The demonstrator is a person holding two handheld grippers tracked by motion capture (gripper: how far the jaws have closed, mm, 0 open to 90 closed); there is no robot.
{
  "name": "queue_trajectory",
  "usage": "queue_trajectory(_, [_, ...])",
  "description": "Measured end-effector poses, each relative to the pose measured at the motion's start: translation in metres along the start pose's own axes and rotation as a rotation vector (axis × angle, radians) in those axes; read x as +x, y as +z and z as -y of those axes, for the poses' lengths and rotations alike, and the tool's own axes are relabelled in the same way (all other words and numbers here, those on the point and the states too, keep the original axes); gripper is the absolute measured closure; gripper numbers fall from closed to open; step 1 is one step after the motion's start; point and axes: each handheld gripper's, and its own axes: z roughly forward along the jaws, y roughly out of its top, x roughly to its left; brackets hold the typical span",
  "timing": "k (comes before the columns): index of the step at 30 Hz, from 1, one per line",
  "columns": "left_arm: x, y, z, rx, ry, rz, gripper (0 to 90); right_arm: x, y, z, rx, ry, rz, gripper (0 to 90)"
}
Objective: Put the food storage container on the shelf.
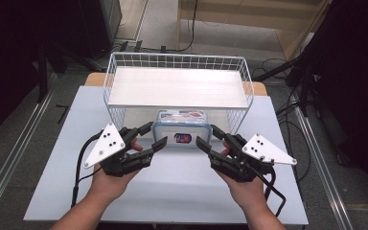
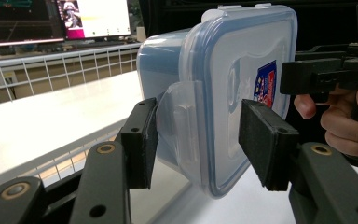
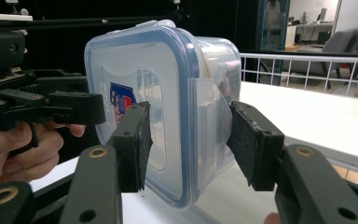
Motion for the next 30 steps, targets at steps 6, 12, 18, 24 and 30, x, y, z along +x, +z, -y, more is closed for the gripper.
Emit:
queue_trajectory(6, [0.006, 0.004, -0.006, 0.001, 0.006, 0.004, 48.7, -0.003, 0.003, -0.007, -0.001, -0.006, 0.004, 50.5])
queue_trajectory(12, [0.017, 0.01, -0.009, 0.005, -0.005, 0.004, 48.4, -0.009, 0.012, -0.012, 0.005, -0.002, 0.011, 50.5])
queue_trajectory(18, [0.03, 0.019, -0.014, 0.004, -0.012, 0.007, 48.2, -0.018, 0.024, -0.018, 0.008, 0.005, 0.016, 50.5])
queue_trajectory(24, [0.046, 0.03, -0.018, 0.018, -0.027, 0.012, 48.2, -0.032, 0.039, -0.024, 0.015, 0.015, 0.022, 50.5])
queue_trajectory(30, [0.06, 0.039, -0.021, 0.029, -0.041, 0.008, 48.2, -0.041, 0.049, -0.025, 0.016, 0.035, 0.023, 50.4])
